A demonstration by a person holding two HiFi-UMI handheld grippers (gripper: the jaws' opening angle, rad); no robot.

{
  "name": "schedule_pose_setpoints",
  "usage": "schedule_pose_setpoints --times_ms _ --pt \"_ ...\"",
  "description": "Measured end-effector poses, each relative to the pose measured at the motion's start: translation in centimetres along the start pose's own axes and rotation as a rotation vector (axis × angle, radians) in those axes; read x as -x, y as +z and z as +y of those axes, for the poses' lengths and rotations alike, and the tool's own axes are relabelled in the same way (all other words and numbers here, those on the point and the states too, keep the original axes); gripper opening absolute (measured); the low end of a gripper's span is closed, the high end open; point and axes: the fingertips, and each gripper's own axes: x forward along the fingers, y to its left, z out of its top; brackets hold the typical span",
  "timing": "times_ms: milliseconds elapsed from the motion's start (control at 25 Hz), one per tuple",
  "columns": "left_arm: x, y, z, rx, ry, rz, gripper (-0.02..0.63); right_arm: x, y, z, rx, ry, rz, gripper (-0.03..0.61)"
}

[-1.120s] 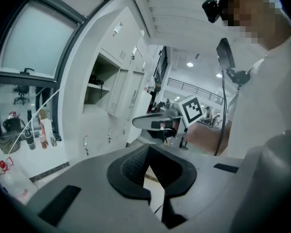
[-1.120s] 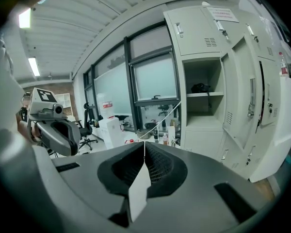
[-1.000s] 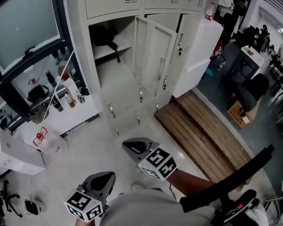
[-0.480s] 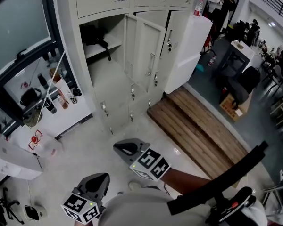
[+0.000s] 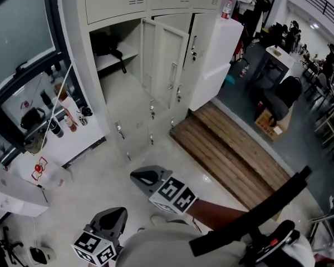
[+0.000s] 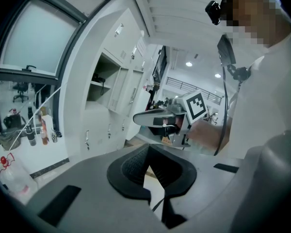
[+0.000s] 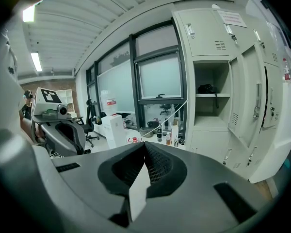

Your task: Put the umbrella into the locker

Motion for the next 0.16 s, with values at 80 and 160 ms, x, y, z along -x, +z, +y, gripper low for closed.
schedule_pose_setpoints --times_ms 80,160 --pt "0.18 -0.09 0.08 0.001 0.001 0.001 0.011 -0.15 -0.11 0.23 0.000 0.000 0.002 0.017" --pt "0.35 -0.24 0.14 0.000 -0.001 0.001 0.011 -0.31 -0.26 0.49 -0.001 0.000 0.004 0.017"
